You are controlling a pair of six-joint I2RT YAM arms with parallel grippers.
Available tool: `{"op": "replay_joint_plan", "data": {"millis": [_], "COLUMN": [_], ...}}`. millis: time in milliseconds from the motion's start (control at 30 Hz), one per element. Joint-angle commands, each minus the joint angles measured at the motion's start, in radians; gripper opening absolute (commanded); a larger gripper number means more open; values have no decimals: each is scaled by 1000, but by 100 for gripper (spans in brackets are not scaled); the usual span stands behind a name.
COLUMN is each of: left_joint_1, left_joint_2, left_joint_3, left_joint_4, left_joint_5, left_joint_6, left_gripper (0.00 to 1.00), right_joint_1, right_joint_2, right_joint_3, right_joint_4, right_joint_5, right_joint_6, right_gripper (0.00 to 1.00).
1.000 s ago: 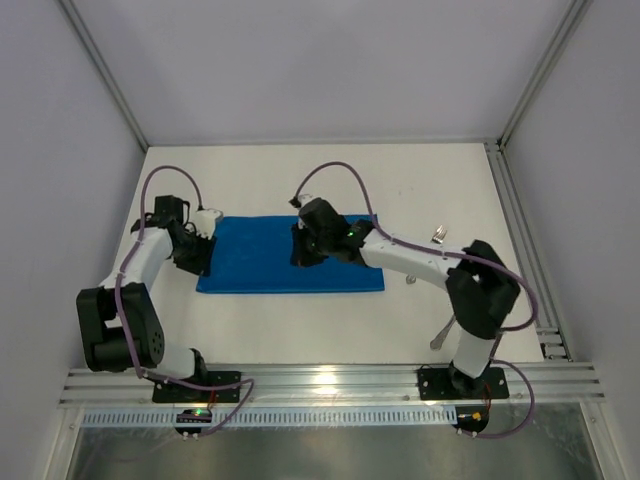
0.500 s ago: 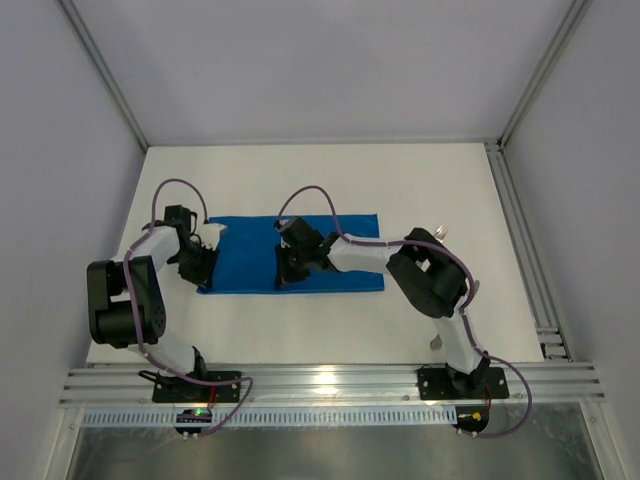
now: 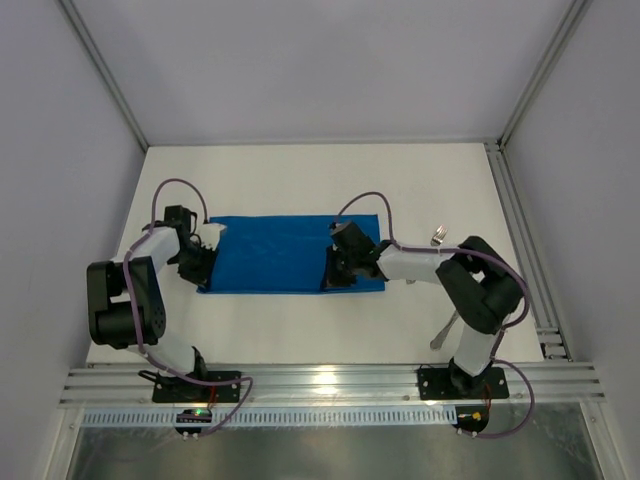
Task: Fold the napkin into a case and place the utensils inside
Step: Smooth out the rectangle-folded napkin at the center of the board, then pick up the rectangle-folded napkin from the center of the board.
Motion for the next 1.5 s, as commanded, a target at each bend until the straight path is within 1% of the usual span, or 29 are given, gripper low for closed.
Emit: {"op": "replay_joint_plan", "data": {"millis": [0,33,100,133,233,333,367,467,567,667,733,767,833,867,933,1100,1333,1400,1467], "left_joint_1": [7,7,8,10,8,10,10,10,10,10,8,8,8,10,8,8,8,8,10], "left_joint_2": [17,17,17,16,17,19,19,11,-3,-12,-15,-18,-20,-21,-23,-23,-23,-24,-24], "left_joint_3": [-36,-35,-35,-33,-30,-26,-26,-23,-21,-23,-23,-23,-23,-24,-23,-24,-24,-27,-26], "left_joint_4": [55,55,55,55,54,49,49,38,32,29,27,27,24,24,23,20,21,21,21], "left_joint_5": [-32,-32,-29,-26,-22,-19,-17,3,21,26,29,30,32,32,30,37,35,37,37], "left_joint_6": [30,30,34,35,37,37,37,41,52,55,53,53,53,53,53,53,53,53,52], "left_gripper": [19,19,19,19,19,19,19,20,20,20,21,21,21,21,21,21,21,22,21], "right_joint_1": [-78,-99,-142,-185,-263,-313,-345,-389,-394,-394,-394,-394,-394,-393,-394,-393,-394,-394,-394], "right_joint_2": [-119,-142,-216,-240,-329,-406,-424,-501,-559,-589,-589,-587,-577,-570,-551,-512,-469,-457,-452], "right_joint_3": [-121,-182,-242,-291,-359,-394,-399,-399,-370,-359,-367,-371,-390,-399,-419,-447,-476,-477,-477], "right_joint_4": [-67,-70,-81,-87,-113,-150,-168,-211,-256,-263,-256,-244,-225,-202,-179,-104,-53,-44,-38], "right_joint_5": [87,93,107,122,139,151,157,161,162,144,116,107,84,75,44,-10,-16,-19,-14], "right_joint_6": [26,29,31,25,2,-20,-35,-63,-75,-68,-49,-43,-20,-14,-2,28,49,58,61], "right_gripper": [4,4,4,4,4,4,4,4,4,4,8,16,24,32,38,40,39,37,33]}}
